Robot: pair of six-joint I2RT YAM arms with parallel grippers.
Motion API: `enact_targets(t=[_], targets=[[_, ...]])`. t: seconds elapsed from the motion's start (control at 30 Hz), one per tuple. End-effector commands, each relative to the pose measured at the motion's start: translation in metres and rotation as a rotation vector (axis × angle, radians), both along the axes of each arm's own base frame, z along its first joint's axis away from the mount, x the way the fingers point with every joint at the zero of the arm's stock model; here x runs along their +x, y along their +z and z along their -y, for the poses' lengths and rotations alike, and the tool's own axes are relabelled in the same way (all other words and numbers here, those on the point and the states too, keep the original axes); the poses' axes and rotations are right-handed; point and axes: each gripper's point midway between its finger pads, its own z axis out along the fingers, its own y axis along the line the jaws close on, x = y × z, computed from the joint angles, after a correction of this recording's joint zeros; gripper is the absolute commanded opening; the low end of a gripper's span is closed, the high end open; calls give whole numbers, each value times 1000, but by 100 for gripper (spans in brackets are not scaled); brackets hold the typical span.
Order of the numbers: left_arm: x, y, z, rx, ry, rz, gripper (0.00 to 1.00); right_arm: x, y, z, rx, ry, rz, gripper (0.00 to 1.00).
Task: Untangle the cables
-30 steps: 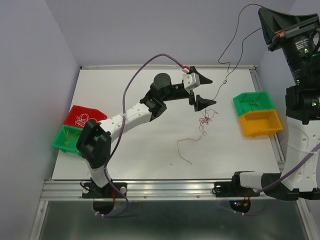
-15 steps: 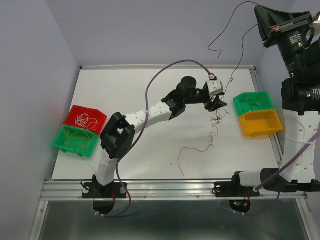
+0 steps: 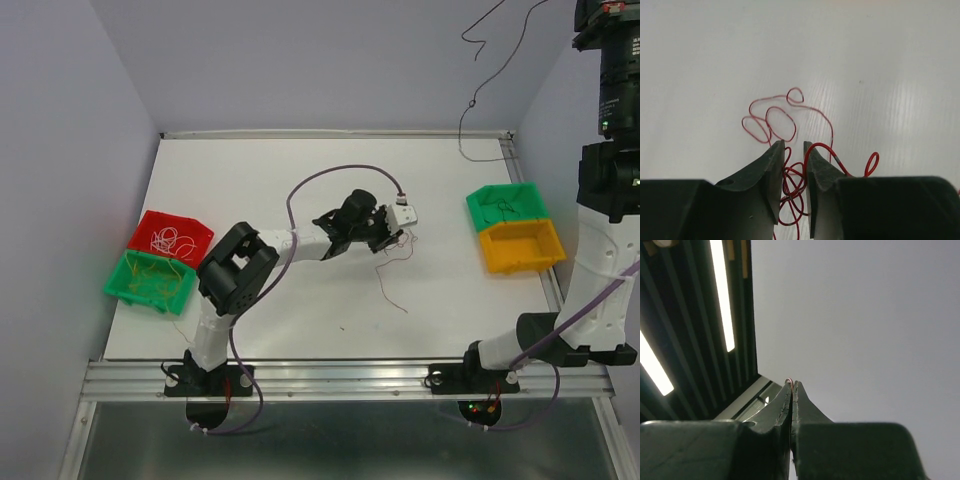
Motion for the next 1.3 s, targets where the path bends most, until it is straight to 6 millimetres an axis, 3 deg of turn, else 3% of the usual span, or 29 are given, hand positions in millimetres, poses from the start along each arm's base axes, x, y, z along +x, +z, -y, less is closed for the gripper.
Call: enact_targets(t=[0.0, 0.2, 0.27, 0.33, 0.37, 0.6, 1.0, 1.27], targets=[[22, 43, -33, -81, 79, 80, 33, -12, 6, 27, 33, -160, 45, 1], [39, 39, -68, -67, 189, 83, 33, 46, -51, 43, 15, -269, -121, 0], [39, 46, -80, -97, 208, 92, 34, 69, -80, 46, 8, -288, -199, 0], [33, 53, -82, -115, 195, 88, 35, 75, -97, 50, 11, -314, -237, 1], [31, 60, -84, -127, 195, 93, 36, 88, -120, 56, 7, -345, -290, 1], [15, 66, -87, -158, 167, 65, 38, 100, -175, 85, -26, -531, -413, 1], [10, 75, -93, -184, 180, 79, 43, 120, -217, 120, -60, -679, -518, 0], [6, 78, -95, -193, 176, 76, 44, 102, -261, 158, 2, -850, -614, 1]])
